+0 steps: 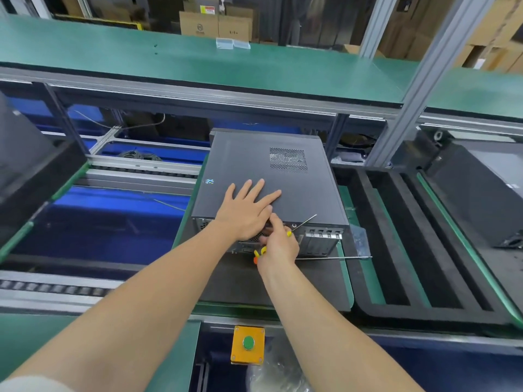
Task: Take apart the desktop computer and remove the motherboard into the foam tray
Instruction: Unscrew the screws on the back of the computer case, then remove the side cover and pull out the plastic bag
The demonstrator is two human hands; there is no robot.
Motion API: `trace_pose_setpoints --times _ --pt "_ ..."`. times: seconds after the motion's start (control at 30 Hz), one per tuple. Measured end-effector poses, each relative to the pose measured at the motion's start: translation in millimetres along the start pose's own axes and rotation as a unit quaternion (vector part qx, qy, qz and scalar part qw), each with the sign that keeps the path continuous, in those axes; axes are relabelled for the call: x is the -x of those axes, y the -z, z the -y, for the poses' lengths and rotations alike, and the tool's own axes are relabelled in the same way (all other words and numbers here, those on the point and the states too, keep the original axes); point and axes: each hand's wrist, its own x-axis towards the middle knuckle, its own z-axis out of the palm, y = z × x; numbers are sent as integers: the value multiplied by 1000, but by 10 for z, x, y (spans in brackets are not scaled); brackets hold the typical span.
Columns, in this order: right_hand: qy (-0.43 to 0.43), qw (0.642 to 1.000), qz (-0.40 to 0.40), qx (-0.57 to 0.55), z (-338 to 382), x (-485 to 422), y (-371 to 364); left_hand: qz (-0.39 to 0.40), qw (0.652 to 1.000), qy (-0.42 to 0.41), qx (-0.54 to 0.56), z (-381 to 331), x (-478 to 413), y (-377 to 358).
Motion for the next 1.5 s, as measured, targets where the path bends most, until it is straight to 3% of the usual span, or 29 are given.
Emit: trace_pose_setpoints --times 0.2,0.33,0.43,0.57,0.67,0.77,0.87,1.03,1.13,1.23,1.3,1.33,1.37,1.4,1.43,1.5 --pt "5 1000 15 -18 -25 16 36 -2 1000 -15 -1 -26 121 43" --pt "11 999 25 19 -16 8 127 65 988 -71 117 104 205 234" --pt "35 998 34 34 24 36 141 72 990 -117 32 172 229 367" --pt "100 990 47 83 153 121 114 39 995 -83 -41 73 221 440" --pt "198 959 72 191 298 168 187 21 995 -81 -56 92 167 573" --pt "365 850 73 374 507 182 342 9 988 -88 -124 108 130 648" --pt "502 693 51 514 794 158 403 -19 982 -92 -167 86 157 606" --pt "584 459 -2 670 1099 0 303 -57 984 -71 -156 92 156 582" --pt "620 387 14 682 1178 -66 185 -96 986 -46 -131 98 203 535" --pt "643 331 22 690 1220 -77 87 -230 971 27 -61 109 290 537" --pt "666 303 21 682 1262 -72 52 -347 930 121 11 122 352 514" --pt "676 292 18 676 1291 -72 41 -396 893 196 88 136 381 501" --pt "686 283 14 670 1327 -72 31 -436 833 274 204 143 396 495" --pt "695 277 11 664 1364 -68 25 -458 750 333 341 137 391 485" --pt "701 273 13 658 1397 -63 14 -457 663 367 466 107 363 475" --pt "708 271 29 652 1437 -44 -12 -402 524 383 646 21 268 487"
